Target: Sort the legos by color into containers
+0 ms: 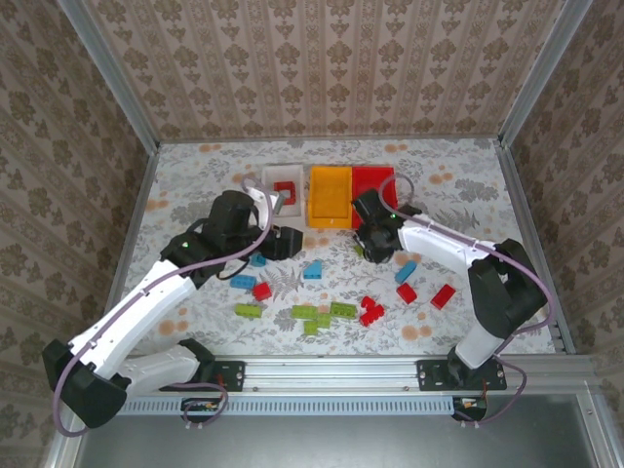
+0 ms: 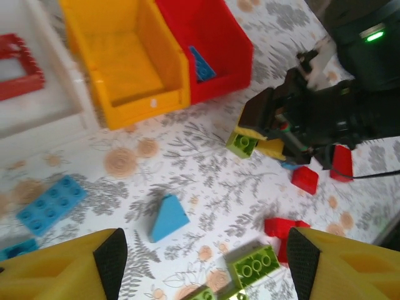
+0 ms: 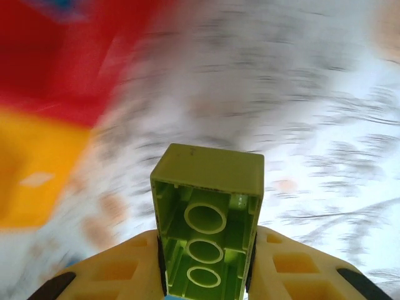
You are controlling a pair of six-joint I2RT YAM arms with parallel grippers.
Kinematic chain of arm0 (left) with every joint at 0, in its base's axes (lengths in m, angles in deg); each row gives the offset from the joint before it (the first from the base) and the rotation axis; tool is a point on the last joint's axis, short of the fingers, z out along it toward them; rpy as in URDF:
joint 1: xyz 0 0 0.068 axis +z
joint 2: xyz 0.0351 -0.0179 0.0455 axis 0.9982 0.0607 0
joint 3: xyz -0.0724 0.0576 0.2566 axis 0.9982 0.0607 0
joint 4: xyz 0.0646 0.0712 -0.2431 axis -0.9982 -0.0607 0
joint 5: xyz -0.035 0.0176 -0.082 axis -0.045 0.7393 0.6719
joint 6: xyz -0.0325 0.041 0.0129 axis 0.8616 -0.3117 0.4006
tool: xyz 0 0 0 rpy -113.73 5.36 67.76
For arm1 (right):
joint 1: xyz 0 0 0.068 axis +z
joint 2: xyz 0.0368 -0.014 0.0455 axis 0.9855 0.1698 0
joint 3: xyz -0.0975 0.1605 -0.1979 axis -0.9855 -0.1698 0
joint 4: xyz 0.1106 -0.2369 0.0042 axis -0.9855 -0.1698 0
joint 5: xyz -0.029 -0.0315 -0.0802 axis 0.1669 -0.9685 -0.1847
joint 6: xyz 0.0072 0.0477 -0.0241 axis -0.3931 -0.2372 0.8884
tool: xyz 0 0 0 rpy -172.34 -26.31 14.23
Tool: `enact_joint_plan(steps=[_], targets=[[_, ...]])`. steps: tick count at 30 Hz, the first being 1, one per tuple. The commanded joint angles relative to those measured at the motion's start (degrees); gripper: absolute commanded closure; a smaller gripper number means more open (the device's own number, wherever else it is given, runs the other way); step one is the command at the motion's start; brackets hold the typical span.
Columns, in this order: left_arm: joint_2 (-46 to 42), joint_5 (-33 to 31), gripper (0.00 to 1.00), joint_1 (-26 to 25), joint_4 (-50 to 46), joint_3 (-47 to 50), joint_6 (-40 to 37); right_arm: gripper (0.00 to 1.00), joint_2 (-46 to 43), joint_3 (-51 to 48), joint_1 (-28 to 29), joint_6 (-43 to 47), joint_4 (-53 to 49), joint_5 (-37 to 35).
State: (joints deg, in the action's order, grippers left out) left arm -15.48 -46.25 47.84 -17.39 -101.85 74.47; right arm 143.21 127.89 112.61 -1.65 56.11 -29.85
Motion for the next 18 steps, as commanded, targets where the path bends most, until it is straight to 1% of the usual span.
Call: enact_joint_plan(steps=[1, 3, 8, 13, 16, 18], targets=[[-1.96, -3.24, 0.29, 2.33, -1.18, -2.31, 2.27, 0.72, 2.08, 8.53, 2.03, 19.56, -2.47, -4.51], [-2.02, -3.24, 0.29, 3.52, -0.85, -2.20, 2.78, 0.72, 5.45, 12.55, 1.99, 23.80, -2.68, -4.04], [-0.93, -3.66, 0.30, 5.08, -0.85, -2.79, 3.29, 0.72, 17.13, 27.62, 2.00, 32.73, -5.82, -2.32], [-0.12, -4.04, 0.30, 5.76, -1.76, -2.75, 3.90, 0.71, 25.99, 37.79, 1.00, 35.89, -9.81, -2.20], [-0.72, -4.21, 0.30, 5.98, -2.10, -1.67, 4.48, 0.71, 30.07, 41.15, 0.34, 36.25, -11.42, -0.98], [-1.22, -4.19, 0.30, 6.07, -2.30, -1.09, 4.66, 0.69, 32.04, 42.92, -0.01, 36.72, -12.01, -0.08]])
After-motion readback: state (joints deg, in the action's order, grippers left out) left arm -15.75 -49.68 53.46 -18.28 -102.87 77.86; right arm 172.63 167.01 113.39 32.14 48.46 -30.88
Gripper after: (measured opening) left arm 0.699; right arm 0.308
